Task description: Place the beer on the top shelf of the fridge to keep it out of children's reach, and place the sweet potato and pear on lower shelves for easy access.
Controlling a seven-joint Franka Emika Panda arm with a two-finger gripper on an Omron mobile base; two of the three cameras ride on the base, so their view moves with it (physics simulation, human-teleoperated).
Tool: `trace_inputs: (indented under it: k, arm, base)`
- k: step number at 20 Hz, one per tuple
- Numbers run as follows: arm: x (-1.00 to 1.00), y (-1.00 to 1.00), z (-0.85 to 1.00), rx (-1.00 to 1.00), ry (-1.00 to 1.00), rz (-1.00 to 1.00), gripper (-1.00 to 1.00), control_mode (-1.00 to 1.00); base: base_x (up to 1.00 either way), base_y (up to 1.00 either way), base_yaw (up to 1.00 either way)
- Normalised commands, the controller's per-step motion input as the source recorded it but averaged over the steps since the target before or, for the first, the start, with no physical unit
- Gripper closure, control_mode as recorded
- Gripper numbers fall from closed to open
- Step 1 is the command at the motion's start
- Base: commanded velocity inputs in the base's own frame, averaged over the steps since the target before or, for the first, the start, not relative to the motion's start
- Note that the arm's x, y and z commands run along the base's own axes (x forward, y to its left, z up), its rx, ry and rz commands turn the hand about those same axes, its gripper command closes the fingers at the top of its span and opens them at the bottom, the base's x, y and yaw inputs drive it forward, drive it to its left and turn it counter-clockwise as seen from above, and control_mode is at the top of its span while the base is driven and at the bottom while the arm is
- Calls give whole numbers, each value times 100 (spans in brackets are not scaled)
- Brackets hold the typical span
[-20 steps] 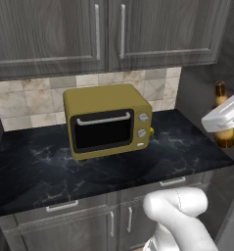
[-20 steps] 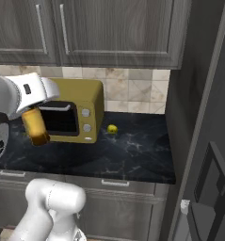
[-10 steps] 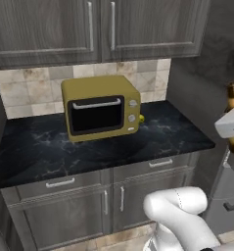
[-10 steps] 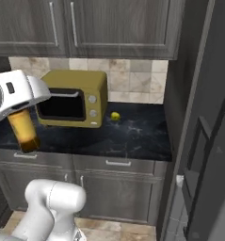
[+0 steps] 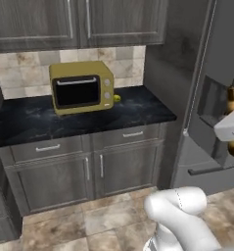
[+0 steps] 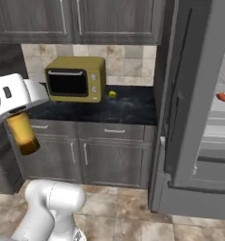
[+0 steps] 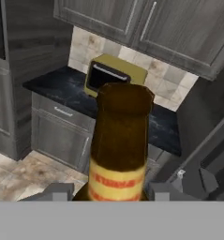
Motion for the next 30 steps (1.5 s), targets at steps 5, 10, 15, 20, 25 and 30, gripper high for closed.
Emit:
trace_inputs:
  k: [5,10,15,20,25,30]
  arm:
    - [0,0,0,0,0,0,100,100]
    - [0,0,0,0,0,0,100,100]
    - [0,0,0,0,0,0,100,100]
    - [0,0,0,0,0,0,100,100]
    - [0,0,0,0,0,0,100,100]
    - [0,0,0,0,0,0,100,100]
  base:
    - [-69,-77,-13]
    - [-19,-93,-16]
    - [0,-99,-12]
    - [7,-93,-7]
    - [17,-77,-1]
    - [23,-44,1]
